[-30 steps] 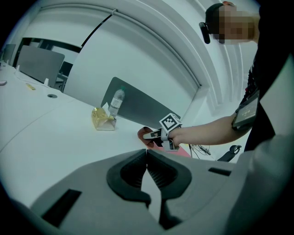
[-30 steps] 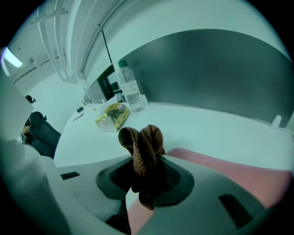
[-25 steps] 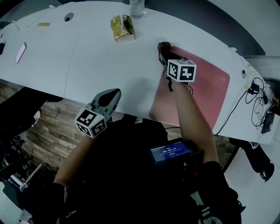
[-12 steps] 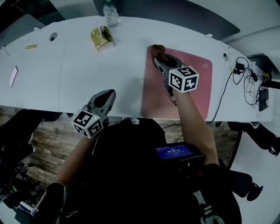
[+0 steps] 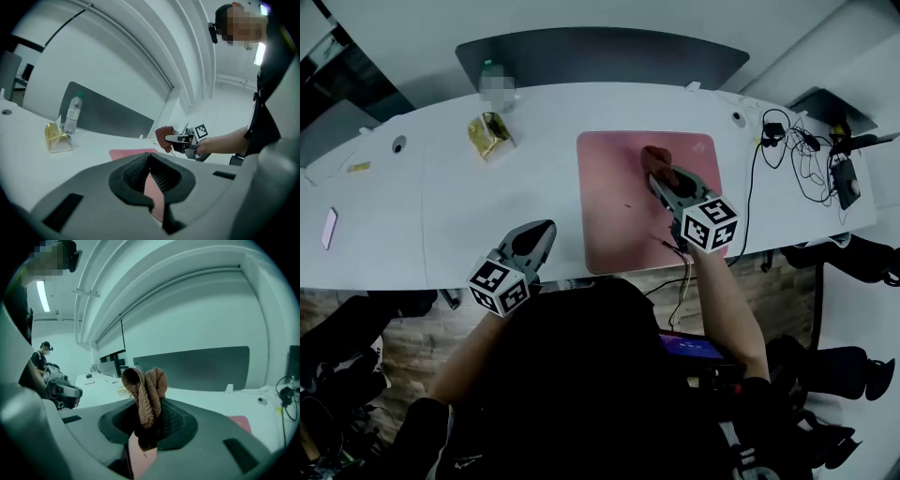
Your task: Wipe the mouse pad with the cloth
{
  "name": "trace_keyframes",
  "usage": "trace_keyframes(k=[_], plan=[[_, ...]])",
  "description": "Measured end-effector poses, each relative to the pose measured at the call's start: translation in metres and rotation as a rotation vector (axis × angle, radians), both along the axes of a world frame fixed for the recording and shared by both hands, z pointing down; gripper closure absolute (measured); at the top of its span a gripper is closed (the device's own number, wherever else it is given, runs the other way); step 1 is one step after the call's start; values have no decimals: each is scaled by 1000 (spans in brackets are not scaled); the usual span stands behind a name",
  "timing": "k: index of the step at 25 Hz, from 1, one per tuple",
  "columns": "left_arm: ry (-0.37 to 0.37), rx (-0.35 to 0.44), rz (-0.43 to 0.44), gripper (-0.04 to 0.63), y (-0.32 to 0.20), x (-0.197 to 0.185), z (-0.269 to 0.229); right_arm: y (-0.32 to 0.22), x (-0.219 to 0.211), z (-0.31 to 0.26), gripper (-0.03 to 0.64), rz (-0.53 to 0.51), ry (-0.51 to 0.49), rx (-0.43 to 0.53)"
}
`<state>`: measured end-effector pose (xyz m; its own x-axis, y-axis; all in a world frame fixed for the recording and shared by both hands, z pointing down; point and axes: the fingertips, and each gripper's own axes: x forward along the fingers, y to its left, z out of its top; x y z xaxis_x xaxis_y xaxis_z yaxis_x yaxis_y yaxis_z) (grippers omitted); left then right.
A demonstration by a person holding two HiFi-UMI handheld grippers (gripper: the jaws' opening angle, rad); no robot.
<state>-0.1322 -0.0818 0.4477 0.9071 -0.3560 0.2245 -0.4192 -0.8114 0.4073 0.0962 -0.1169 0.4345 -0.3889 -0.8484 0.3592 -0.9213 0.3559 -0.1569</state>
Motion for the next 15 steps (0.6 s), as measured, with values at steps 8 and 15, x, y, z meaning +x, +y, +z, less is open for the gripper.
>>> trace_keyframes(k=[8, 15], plan=[[21, 51, 129, 586, 16, 40, -14, 81, 28, -10, 502, 110, -17, 75], [17, 51, 212, 586, 34, 67, -17, 137, 36, -7, 502, 215, -52, 95]])
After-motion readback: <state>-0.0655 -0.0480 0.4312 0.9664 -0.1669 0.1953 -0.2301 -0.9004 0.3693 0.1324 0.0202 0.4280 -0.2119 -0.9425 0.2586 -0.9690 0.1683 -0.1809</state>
